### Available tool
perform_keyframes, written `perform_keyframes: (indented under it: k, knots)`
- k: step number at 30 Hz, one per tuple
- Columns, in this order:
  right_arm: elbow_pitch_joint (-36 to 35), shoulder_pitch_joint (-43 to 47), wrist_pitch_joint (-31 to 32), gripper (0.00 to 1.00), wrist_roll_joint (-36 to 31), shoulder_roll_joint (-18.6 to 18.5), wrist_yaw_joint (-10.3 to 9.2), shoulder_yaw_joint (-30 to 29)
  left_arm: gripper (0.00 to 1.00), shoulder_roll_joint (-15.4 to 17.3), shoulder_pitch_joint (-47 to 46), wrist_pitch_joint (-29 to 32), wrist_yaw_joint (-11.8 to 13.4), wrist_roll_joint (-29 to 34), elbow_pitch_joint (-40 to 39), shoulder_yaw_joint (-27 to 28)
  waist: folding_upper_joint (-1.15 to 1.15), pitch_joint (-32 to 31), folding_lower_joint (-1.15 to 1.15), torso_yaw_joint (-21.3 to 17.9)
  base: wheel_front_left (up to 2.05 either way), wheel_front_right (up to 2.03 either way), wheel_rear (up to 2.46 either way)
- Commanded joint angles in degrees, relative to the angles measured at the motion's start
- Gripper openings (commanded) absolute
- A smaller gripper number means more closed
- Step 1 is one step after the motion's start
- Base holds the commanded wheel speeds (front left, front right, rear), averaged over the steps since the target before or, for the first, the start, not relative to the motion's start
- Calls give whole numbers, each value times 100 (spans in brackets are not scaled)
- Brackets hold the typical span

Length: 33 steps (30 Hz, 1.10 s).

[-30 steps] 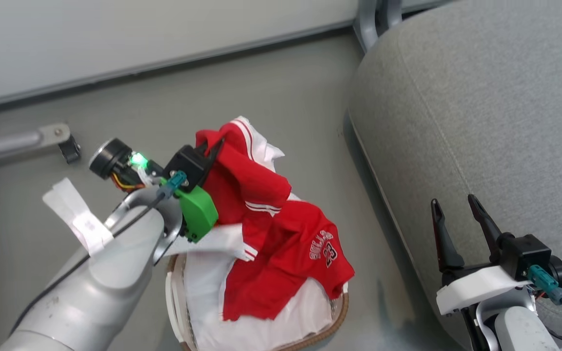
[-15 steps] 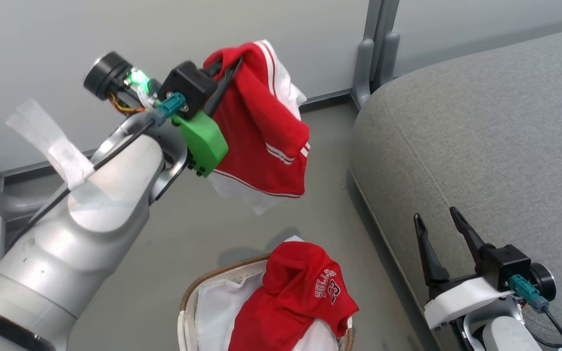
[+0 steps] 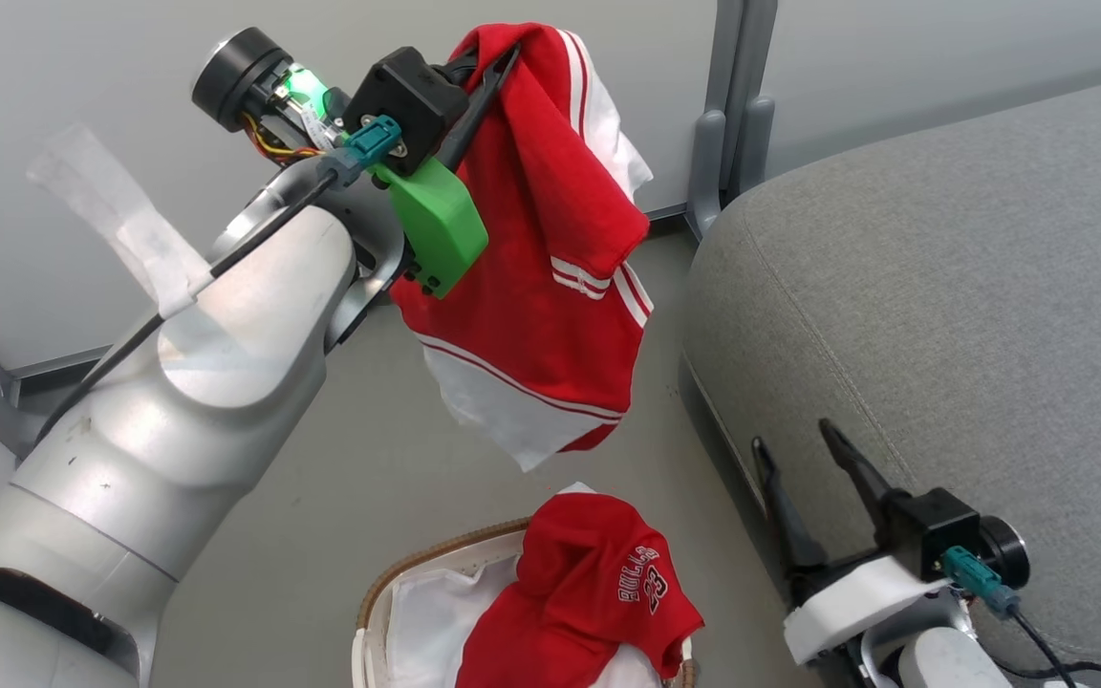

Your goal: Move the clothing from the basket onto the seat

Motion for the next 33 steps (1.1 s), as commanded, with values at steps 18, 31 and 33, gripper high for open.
perform_keyframes:
  k: [18, 31, 33]
  knots:
    - [1666, -1865, -20, 100, 589, -28, -5, 1684, 0, -417, -440, -218, -12, -87, -39, -302, 68, -65, 1, 319, 0, 0, 0]
    - [1418, -2351, -20, 20, 538, -16, -5, 1756, 0, -468, -286, -183, 30, -266, -351, -562, 68, -132, 1, 546, 0, 0, 0]
    - [1237, -2276, -21, 11, 481, -16, -5, 1694, 0, -438, -192, -174, 64, -330, -297, -548, 68, -126, 1, 549, 0, 0, 0]
